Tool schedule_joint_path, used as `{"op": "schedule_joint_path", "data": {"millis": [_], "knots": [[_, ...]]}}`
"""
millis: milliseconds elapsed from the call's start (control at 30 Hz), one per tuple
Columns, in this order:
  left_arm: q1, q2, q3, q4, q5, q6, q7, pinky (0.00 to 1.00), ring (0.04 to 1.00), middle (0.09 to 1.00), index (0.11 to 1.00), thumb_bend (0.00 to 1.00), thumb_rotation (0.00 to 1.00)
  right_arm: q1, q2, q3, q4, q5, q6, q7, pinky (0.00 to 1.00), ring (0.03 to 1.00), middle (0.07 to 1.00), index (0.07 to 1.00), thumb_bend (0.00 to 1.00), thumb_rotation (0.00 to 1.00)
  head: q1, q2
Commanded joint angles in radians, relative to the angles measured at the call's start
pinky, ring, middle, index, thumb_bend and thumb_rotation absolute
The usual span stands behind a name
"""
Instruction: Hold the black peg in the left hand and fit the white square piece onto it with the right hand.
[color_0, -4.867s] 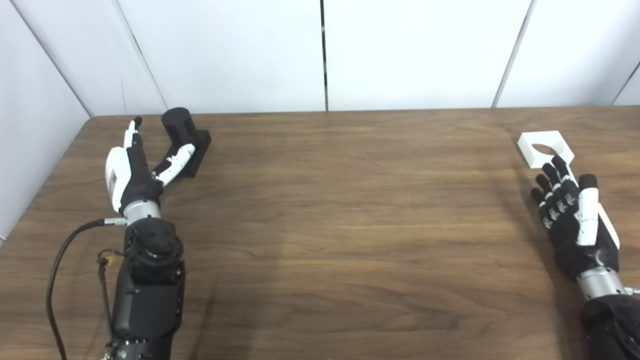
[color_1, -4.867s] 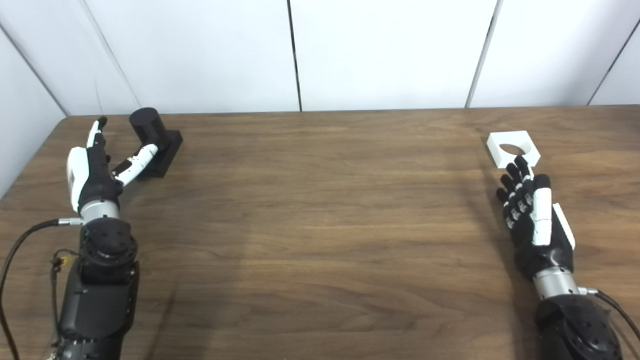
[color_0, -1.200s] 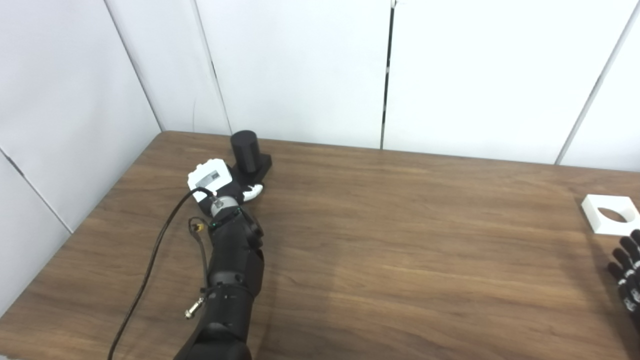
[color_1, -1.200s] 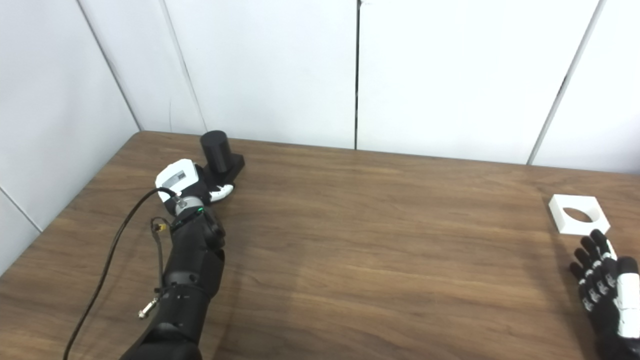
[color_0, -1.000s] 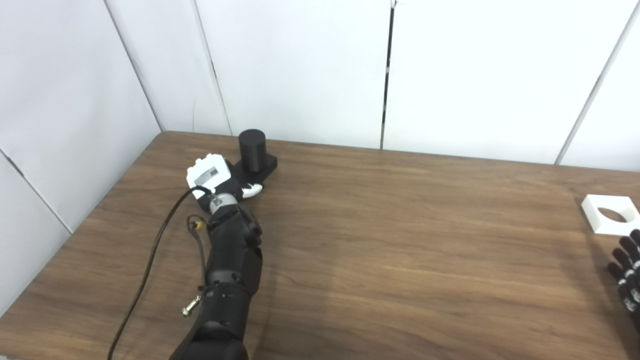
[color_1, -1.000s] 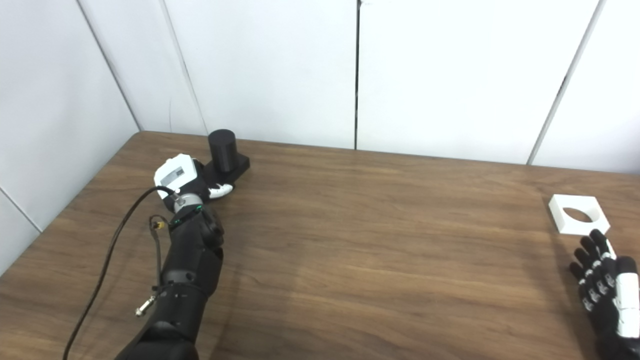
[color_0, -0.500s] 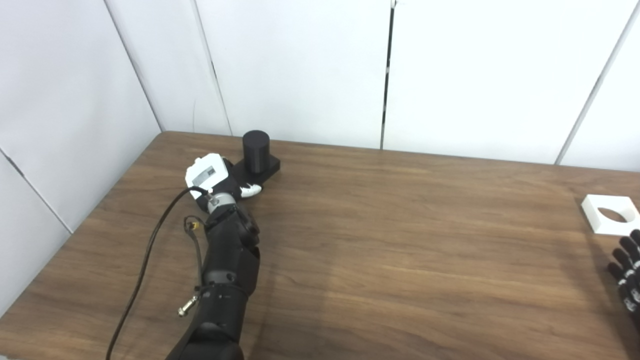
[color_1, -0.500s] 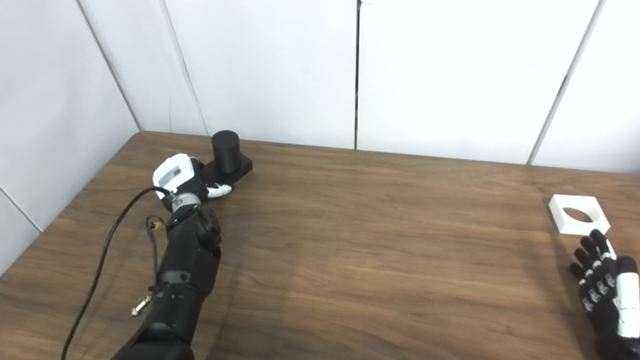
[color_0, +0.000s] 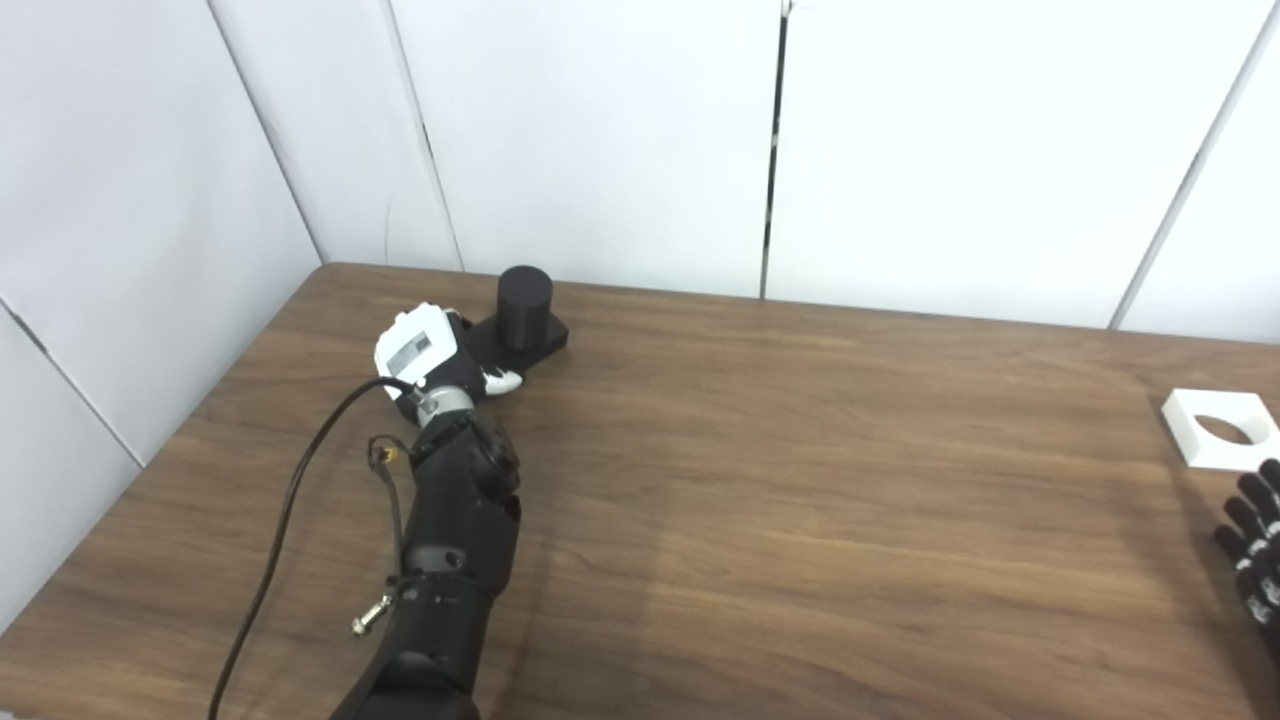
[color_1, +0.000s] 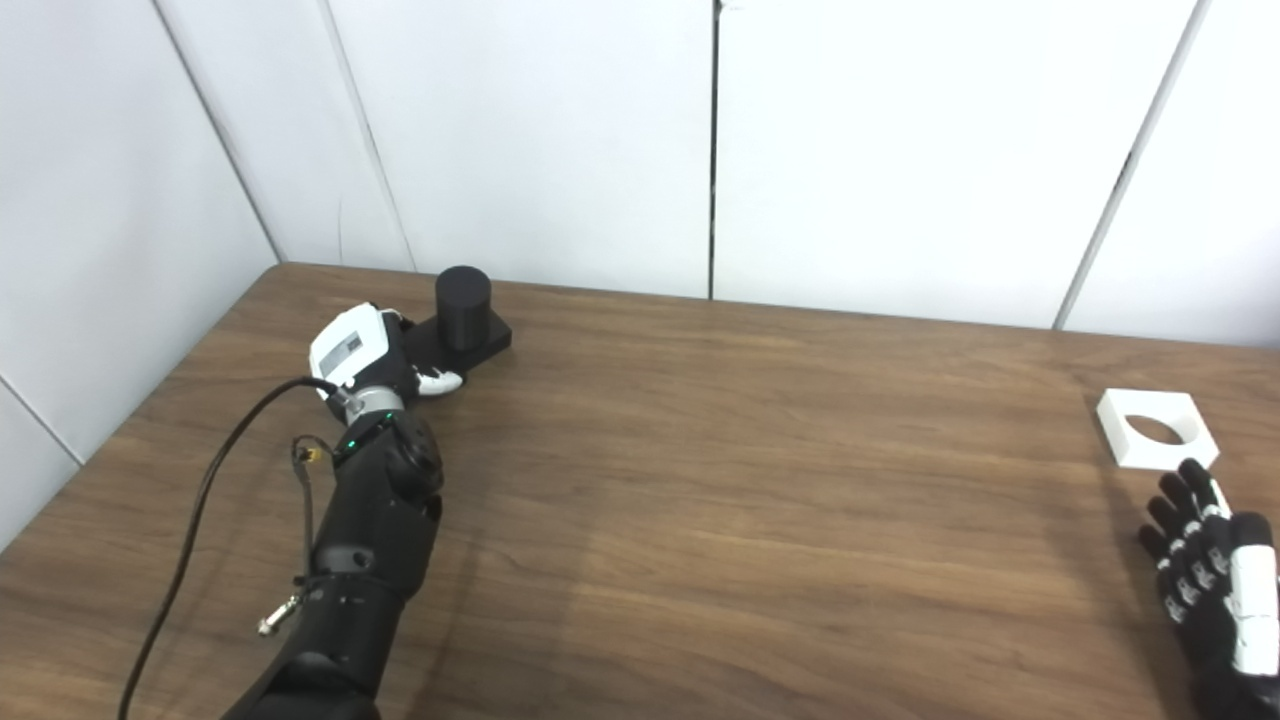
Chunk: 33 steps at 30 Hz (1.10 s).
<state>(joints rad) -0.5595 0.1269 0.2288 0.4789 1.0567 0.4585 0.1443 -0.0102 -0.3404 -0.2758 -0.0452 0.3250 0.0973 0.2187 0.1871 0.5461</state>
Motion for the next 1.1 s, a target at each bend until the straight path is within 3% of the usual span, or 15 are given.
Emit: {"op": "schedule_joint_path", "data": {"millis": [0, 467, 700, 1067], "knots": [[-0.015, 0.020, -0.014, -0.015, -0.011, 0.011, 0.027, 1.00, 0.993, 0.936, 0.490, 0.51, 0.07, -0.008, -0.012, 0.001, -0.010, 0.004, -0.014, 0.005, 1.00, 1.000, 1.000, 1.000, 0.61, 1.00, 0.001, 0.001], [-0.005, 0.022, -0.027, -0.045, -0.084, 0.011, 0.042, 1.00, 0.962, 0.903, 0.489, 0.51, 0.06, -0.007, -0.017, 0.001, 0.006, -0.003, -0.028, 0.004, 1.00, 1.000, 0.994, 1.000, 0.63, 1.00, -0.012, 0.008], [0.012, 0.004, -0.024, -0.141, -0.134, 0.011, 0.028, 0.99, 0.949, 0.888, 0.488, 0.51, 0.06, -0.007, -0.012, 0.007, 0.004, 0.002, -0.017, 0.004, 1.00, 1.000, 0.990, 1.000, 0.64, 1.00, -0.018, 0.010], [0.009, -0.047, 0.018, -0.316, -0.157, 0.011, -0.077, 0.95, 0.958, 0.881, 0.486, 0.51, 0.06, -0.005, -0.005, 0.024, 0.017, -0.018, -0.024, 0.000, 1.00, 1.000, 0.991, 1.000, 0.58, 1.00, -0.030, 0.013]]}}
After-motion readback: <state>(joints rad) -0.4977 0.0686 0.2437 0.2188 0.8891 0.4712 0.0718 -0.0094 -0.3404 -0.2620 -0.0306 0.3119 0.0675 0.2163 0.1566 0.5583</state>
